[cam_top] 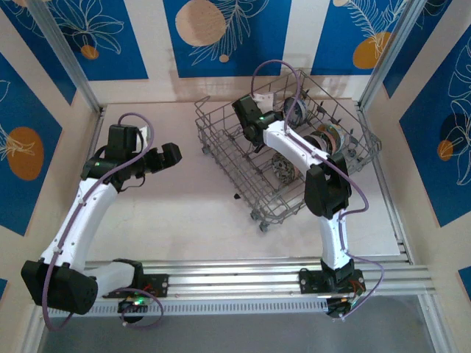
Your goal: Load the bowls into the dish rack
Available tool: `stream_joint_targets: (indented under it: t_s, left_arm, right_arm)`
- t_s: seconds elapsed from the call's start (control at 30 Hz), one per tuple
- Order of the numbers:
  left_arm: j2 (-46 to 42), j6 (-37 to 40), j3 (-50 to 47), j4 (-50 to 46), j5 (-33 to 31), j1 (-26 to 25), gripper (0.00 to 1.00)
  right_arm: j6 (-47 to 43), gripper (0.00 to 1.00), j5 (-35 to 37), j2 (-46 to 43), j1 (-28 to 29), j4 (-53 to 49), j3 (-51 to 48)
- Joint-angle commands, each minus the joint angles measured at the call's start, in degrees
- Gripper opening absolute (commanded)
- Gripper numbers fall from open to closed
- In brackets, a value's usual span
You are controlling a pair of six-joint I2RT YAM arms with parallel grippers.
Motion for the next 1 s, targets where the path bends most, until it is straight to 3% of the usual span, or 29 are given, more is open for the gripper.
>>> stream_joint_targets:
  t_s: [0.0, 0.23, 0.6, 0.9, 0.97]
  left_arm:
    - [-0.40, 0.80, -0.71, 0.78, 2.21, 1.14, 0.99]
    - [-0.80, 0.50, -1.63, 1.16, 2.86, 1.44, 0.99]
    - [-2.06, -0.19, -2.57, 1.08, 3.27, 1.54, 0.99]
    - [-2.93, -0.95, -2.93, 0.98, 3.79, 1.54, 0.99]
    - [-3.10, -1.34, -3.21, 1.14, 4.18, 1.51, 0.99]
  right_arm:
    - [-0.13, 0.00, 3.00, 0.42, 0.69, 0.81, 1.81]
    - [-5.14, 0.00, 3.90, 3.83, 2.17, 2.18, 5.37]
    - [-3.61, 0.00, 4.51, 7.42, 3.21, -3.56, 10.56]
    - [-4.13, 0.18, -1.56, 7.43, 3.95, -3.40, 10.62]
    - [-3.89, 0.34, -3.29, 7.58, 4.03, -3.65, 10.40]
